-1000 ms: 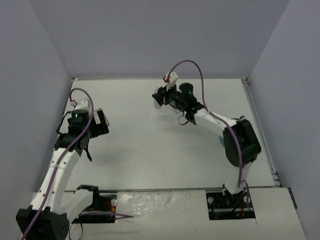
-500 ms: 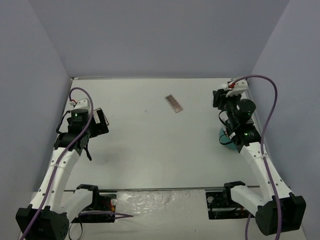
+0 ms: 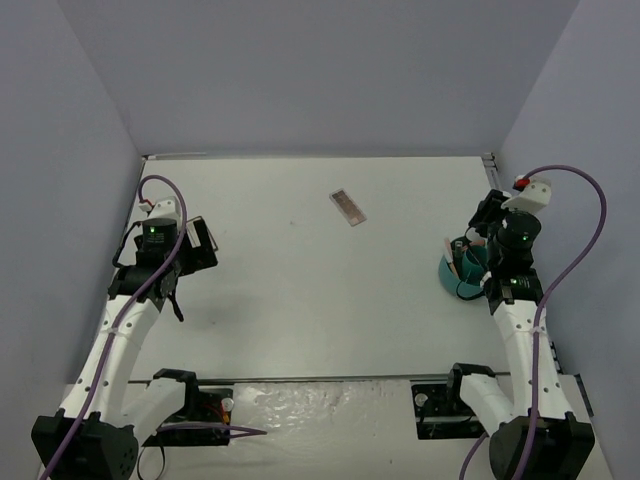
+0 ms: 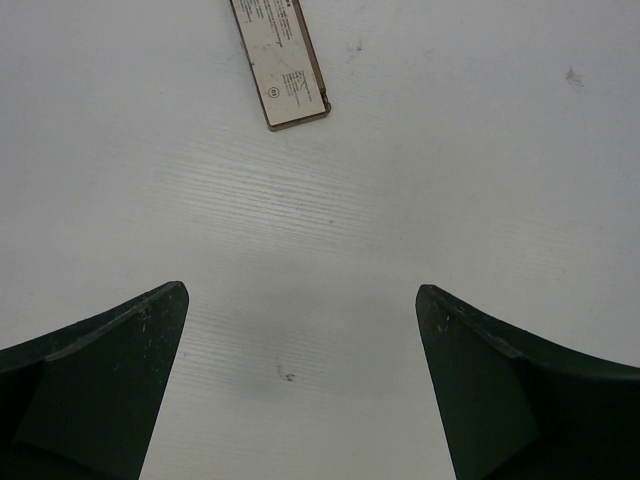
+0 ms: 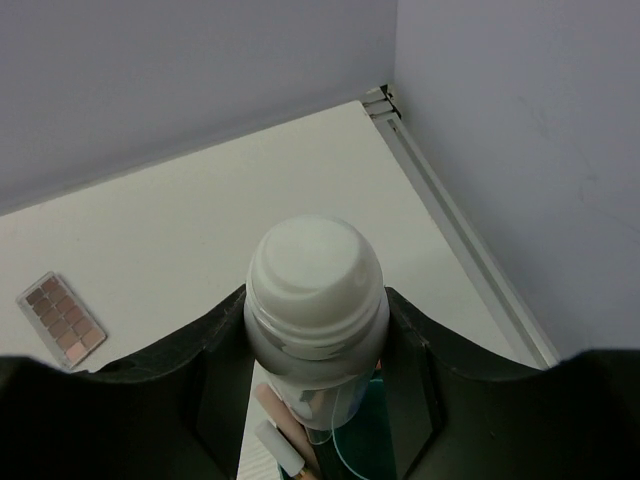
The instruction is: Organize the makeup
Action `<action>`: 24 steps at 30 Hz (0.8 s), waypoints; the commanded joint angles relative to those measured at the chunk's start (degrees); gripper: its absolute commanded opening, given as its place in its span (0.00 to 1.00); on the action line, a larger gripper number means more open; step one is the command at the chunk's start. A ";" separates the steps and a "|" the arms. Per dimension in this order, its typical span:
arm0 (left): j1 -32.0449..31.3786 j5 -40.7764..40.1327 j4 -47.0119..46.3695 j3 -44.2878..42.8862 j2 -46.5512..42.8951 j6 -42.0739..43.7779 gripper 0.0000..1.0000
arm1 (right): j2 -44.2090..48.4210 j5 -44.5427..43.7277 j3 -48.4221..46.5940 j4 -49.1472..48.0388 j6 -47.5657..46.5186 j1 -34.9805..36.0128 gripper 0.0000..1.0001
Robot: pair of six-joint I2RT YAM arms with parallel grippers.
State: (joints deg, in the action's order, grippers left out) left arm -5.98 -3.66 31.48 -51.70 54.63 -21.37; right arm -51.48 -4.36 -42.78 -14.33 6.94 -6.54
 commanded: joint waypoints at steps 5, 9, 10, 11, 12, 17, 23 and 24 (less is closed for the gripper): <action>0.35 0.49 -1.51 -1.65 -1.18 -0.52 0.97 | -0.23 -2.86 -1.01 -0.09 3.49 -1.28 0.00; 0.35 0.77 -1.62 -1.57 -1.17 -0.62 0.97 | 1.29 -4.90 1.70 -0.52 3.78 -1.54 0.00; 0.35 1.02 -1.65 -1.61 -1.10 -0.66 0.97 | 1.33 -5.22 2.09 -0.73 3.78 -1.96 0.00; 0.35 1.26 -1.69 -1.64 -1.03 -0.69 0.97 | 1.37 -5.54 2.49 -0.94 3.79 -2.38 0.00; 0.27 1.37 -1.69 -1.65 -0.94 -0.78 0.97 | 1.38 -5.57 2.69 -0.96 3.62 -2.42 0.00; 0.30 1.03 -1.69 -1.56 -1.23 -0.74 0.97 | 0.96 -6.07 4.16 -3.43 3.79 -3.54 0.00; 0.35 0.80 -1.69 -1.47 -1.46 -0.70 0.97 | -0.24 -5.09 5.53 -5.90 3.82 -4.60 0.00; 0.35 0.76 -1.69 -1.47 -1.46 -0.70 0.97 | -0.38 -5.05 5.81 -6.35 3.79 -4.71 0.00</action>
State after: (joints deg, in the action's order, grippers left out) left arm -5.98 -2.76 31.48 -51.70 54.24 -21.56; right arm -51.38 -8.58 -36.69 -11.02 10.35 -10.40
